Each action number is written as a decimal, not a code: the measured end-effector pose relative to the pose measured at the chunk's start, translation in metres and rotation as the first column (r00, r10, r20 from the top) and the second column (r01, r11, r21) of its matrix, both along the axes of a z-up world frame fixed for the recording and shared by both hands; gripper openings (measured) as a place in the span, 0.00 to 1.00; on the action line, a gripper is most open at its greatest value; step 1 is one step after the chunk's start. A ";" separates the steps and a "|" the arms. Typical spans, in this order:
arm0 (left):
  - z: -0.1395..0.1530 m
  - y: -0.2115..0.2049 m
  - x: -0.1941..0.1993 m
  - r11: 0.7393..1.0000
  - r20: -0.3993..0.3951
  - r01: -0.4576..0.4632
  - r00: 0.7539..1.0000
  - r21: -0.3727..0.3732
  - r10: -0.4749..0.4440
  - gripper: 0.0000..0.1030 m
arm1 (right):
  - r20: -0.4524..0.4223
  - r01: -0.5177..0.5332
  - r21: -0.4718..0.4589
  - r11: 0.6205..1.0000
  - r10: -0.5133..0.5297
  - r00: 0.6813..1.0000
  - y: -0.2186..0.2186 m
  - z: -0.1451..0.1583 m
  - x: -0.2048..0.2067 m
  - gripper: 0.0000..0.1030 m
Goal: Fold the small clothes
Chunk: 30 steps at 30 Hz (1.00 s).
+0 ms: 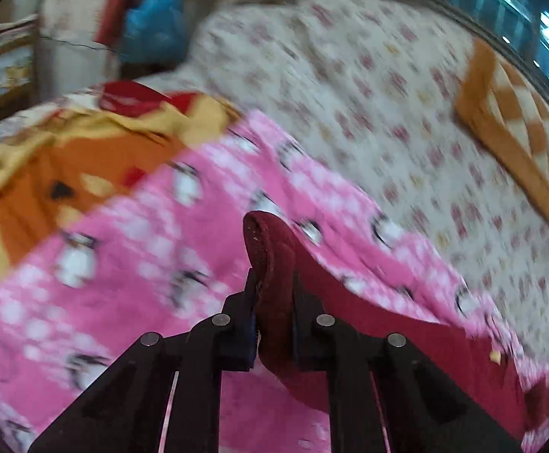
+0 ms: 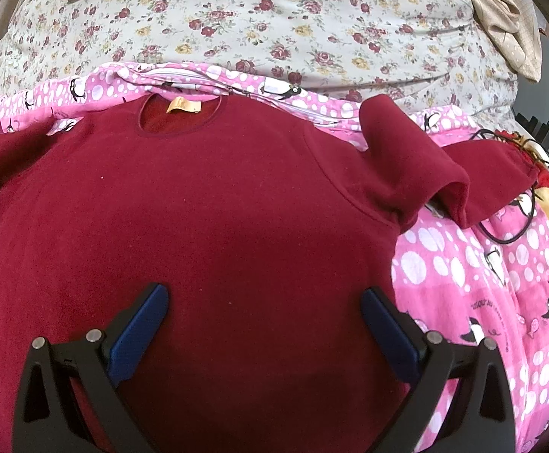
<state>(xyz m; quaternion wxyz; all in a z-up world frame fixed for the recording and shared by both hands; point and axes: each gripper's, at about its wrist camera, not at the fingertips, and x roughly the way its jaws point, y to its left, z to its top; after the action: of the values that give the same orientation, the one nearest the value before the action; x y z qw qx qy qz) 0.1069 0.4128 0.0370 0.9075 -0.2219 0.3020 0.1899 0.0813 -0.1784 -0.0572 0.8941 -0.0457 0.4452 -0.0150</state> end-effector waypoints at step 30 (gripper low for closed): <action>-0.078 -0.361 0.047 0.651 -0.023 0.696 0.677 -0.302 -0.735 0.12 | 0.114 -0.018 0.097 0.995 0.007 0.993 -0.003 0.029 -0.004 0.98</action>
<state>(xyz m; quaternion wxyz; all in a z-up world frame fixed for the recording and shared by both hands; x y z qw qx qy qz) 0.1539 0.0521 -0.0407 0.8453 -0.1910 0.4519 -0.2117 0.0775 -0.1815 -0.0286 0.9192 -0.0035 0.3936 0.0097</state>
